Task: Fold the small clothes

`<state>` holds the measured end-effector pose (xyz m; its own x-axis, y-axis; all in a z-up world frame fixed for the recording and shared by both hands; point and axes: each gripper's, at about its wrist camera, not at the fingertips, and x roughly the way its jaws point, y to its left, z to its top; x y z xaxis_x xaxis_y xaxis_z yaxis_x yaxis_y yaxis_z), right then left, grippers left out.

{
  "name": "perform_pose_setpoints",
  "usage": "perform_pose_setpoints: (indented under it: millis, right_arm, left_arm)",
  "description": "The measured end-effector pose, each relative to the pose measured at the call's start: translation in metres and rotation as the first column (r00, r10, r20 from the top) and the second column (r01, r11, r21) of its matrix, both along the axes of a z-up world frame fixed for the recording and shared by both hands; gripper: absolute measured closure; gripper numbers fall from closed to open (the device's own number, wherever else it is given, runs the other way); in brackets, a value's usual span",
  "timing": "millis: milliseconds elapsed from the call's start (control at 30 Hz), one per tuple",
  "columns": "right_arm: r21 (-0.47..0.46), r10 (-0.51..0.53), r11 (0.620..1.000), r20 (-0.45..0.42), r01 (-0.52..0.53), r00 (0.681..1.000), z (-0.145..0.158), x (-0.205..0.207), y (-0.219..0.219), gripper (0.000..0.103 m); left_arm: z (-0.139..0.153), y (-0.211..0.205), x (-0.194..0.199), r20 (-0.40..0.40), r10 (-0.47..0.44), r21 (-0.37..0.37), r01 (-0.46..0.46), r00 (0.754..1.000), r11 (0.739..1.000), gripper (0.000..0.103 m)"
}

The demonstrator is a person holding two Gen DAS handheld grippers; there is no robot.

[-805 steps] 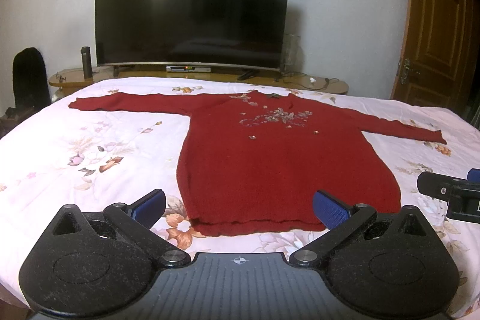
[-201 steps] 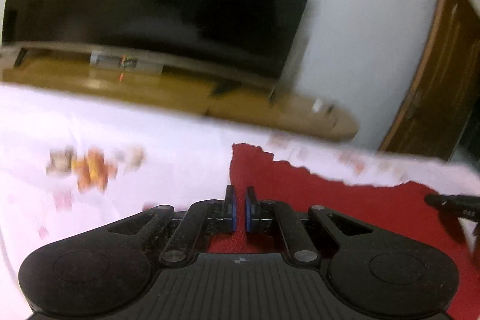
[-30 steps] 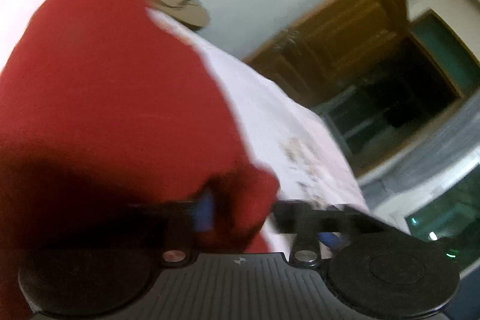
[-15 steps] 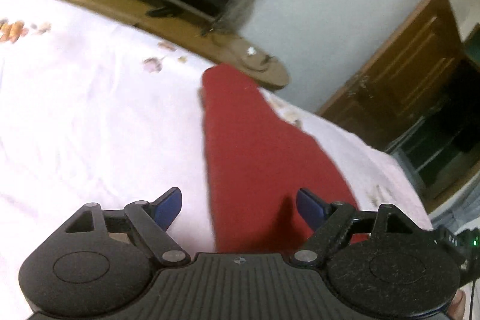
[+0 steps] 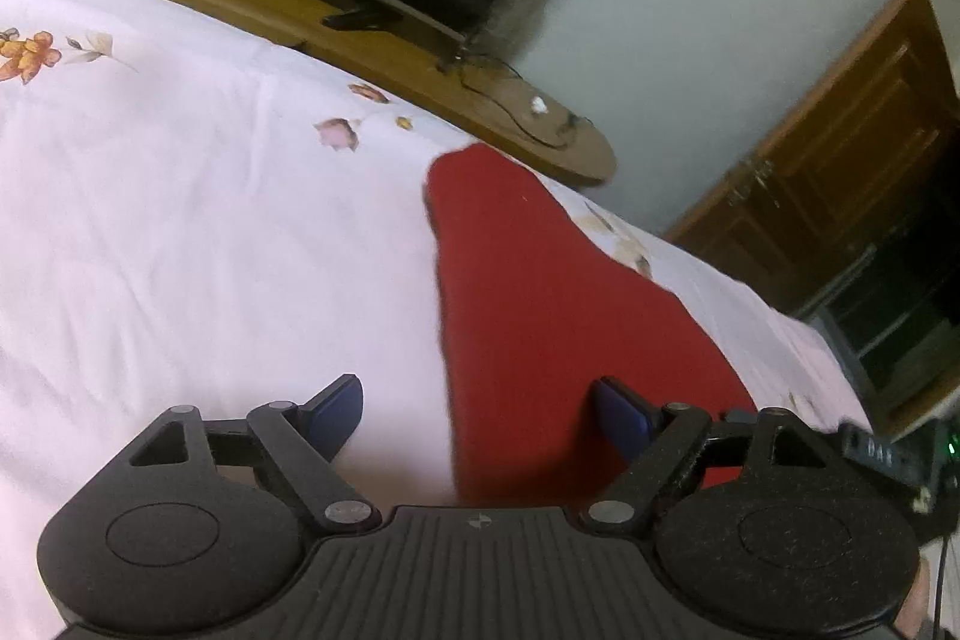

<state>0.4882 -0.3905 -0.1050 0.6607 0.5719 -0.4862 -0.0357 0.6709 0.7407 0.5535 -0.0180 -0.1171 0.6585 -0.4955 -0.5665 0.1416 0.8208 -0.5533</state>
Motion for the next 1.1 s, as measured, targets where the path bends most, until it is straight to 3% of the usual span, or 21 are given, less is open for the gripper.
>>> perform_pose_setpoints:
  millis: [33, 67, 100, 133, 233, 367, 467, 533, 567, 633, 733, 800, 833, 867, 1033, 1100]
  right_arm:
    - [-0.018, 0.007, 1.000, 0.006, -0.007, 1.000, 0.002, -0.001, 0.003, 0.058]
    - [-0.052, 0.009, 0.999, 0.011, -0.009, 1.000, 0.004, -0.002, 0.005, 0.078]
    - [-0.105, 0.013, 0.994, 0.019, -0.011, 1.000, 0.007, -0.003, 0.010, 0.086]
    - [-0.155, 0.021, 0.988, 0.040, -0.015, 0.999, 0.013, -0.006, 0.013, 0.087]
    - [-0.252, 0.041, 0.968, 0.151, -0.001, 0.988, 0.036, -0.019, 0.019, 0.088]
    - [-0.280, 0.045, 0.960, 0.253, 0.029, 0.966, 0.064, -0.037, 0.010, 0.088]
    - [-0.276, 0.020, 0.960, 0.220, 0.042, 0.975, 0.055, -0.040, -0.002, 0.088]
    - [-0.276, 0.002, 0.961, 0.087, 0.023, 0.996, 0.021, -0.025, -0.007, 0.088]
    - [-0.256, -0.013, 0.966, 0.041, 0.023, 0.999, 0.004, -0.021, -0.011, 0.089]
    - [-0.139, -0.057, 0.988, 0.044, 0.063, 0.997, -0.007, -0.026, -0.024, 0.088]
    - [-0.128, -0.059, 0.989, 0.074, 0.068, 0.996, 0.000, -0.032, -0.026, 0.078]
    - [-0.133, -0.078, 0.987, 0.131, 0.095, 0.988, 0.009, -0.035, -0.033, 0.065]
    - [-0.131, -0.098, 0.984, 0.156, 0.119, 0.983, 0.012, -0.033, -0.039, 0.054]
    - [-0.128, -0.113, 0.983, 0.159, 0.134, 0.981, 0.013, -0.026, -0.045, 0.053]
    - [-0.108, -0.087, 0.989, 0.108, 0.098, 0.990, 0.001, 0.017, -0.053, 0.060]
    - [-0.111, -0.099, 0.987, 0.119, 0.113, 0.988, -0.001, 0.022, -0.047, 0.082]
  left_arm:
    - [-0.003, -0.002, 0.005, -0.015, -0.009, 0.002, 0.009, 1.000, 1.000, 0.020]
    - [-0.006, -0.004, 0.008, -0.034, -0.021, -0.004, 0.021, 0.999, 1.000, 0.020]
    - [-0.006, -0.007, 0.012, -0.035, -0.023, -0.006, 0.023, 0.999, 1.000, 0.020]
    - [-0.004, -0.009, 0.012, -0.027, -0.026, 0.002, 0.026, 0.999, 1.000, 0.020]
    - [0.006, -0.018, 0.010, 0.014, -0.041, 0.020, 0.041, 0.999, 0.999, 0.020]
    - [0.014, -0.036, 0.013, 0.040, -0.087, 0.055, 0.084, 0.995, 0.995, 0.020]
    - [0.007, -0.053, 0.016, 0.002, -0.101, 0.151, 0.099, 0.995, 0.984, 0.020]
    - [0.000, -0.055, 0.017, -0.003, -0.105, 0.156, 0.104, 0.994, 0.982, 0.017]
    - [0.001, -0.055, 0.016, -0.001, -0.104, 0.157, 0.103, 0.995, 0.982, 0.017]
    - [0.005, -0.054, 0.017, -0.005, -0.119, 0.168, 0.118, 0.993, 0.979, 0.017]
    - [0.015, -0.045, 0.018, 0.008, -0.123, 0.129, 0.120, 0.992, 0.984, 0.017]
    - [0.021, -0.038, 0.020, 0.046, -0.107, 0.117, 0.101, 0.993, 0.988, 0.017]
    - [0.022, -0.034, 0.024, 0.044, -0.098, 0.112, 0.092, 0.994, 0.989, 0.017]
    - [0.021, -0.033, 0.029, 0.032, -0.091, 0.110, 0.087, 0.995, 0.990, 0.017]
    - [0.010, -0.033, 0.048, -0.010, -0.105, 0.089, 0.106, 0.994, 0.990, 0.017]
    - [0.008, -0.036, 0.053, -0.023, -0.106, 0.098, 0.108, 0.994, 0.989, 0.017]
